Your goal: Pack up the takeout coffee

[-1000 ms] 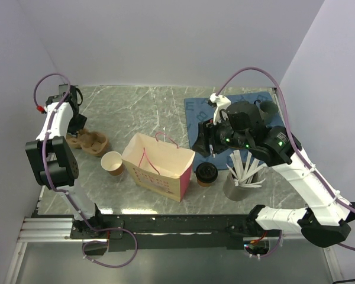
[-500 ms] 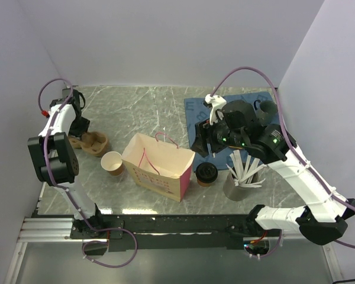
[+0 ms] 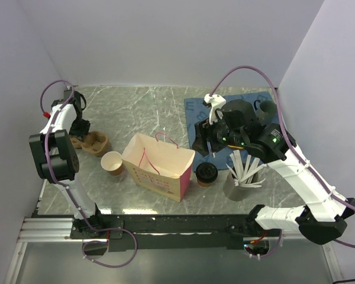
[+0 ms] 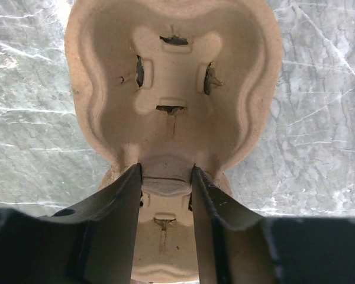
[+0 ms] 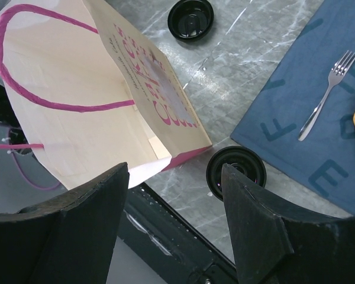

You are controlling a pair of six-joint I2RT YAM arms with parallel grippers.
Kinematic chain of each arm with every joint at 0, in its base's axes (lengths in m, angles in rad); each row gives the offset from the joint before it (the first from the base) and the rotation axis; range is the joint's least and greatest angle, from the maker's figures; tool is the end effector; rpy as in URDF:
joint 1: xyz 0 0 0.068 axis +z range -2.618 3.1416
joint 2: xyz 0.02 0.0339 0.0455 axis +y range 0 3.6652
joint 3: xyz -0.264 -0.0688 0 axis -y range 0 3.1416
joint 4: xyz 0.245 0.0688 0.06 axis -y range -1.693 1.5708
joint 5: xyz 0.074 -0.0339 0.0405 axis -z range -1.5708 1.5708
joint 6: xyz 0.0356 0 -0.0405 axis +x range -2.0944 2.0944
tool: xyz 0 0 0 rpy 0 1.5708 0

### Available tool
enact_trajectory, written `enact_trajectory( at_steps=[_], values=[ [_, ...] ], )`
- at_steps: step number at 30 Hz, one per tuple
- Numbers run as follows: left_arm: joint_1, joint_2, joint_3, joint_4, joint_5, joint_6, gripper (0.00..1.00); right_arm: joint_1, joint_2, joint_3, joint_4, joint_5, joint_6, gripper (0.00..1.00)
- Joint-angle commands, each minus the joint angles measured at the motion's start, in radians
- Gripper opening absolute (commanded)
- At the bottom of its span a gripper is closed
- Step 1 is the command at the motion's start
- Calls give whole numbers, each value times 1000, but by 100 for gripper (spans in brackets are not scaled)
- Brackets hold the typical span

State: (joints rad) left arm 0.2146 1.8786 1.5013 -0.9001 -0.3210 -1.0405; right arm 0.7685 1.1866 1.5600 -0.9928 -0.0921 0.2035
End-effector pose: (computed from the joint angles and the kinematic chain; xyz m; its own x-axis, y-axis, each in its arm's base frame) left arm 0.3699 0.0921 0.2274 -0.2218 -0.8862 -0.4068 -0.9542 0.2833 -0.0967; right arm 0.1533 0.1528 0.4400 -0.5595 -0.2610 -0.7866 -0.6462 0.7317 0.2168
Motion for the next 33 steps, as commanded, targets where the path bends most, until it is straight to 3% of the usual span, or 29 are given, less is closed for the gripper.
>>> enact_trajectory(
  at_steps=[1, 19, 26, 33],
  values=[
    [0, 22, 80, -75, -32, -20, 38, 6, 8, 41, 11, 22, -10, 71],
    [0, -38, 289, -292, -63, -21, 34, 8, -39, 0, 22, 31, 59, 71],
    [-1, -180, 284, -358, 69, -49, 32, 8, -73, -23, 13, 32, 82, 70],
    [-20, -344, 320, -338, 207, 42, 30, 6, -143, -23, 17, 6, 77, 70]
  ],
)
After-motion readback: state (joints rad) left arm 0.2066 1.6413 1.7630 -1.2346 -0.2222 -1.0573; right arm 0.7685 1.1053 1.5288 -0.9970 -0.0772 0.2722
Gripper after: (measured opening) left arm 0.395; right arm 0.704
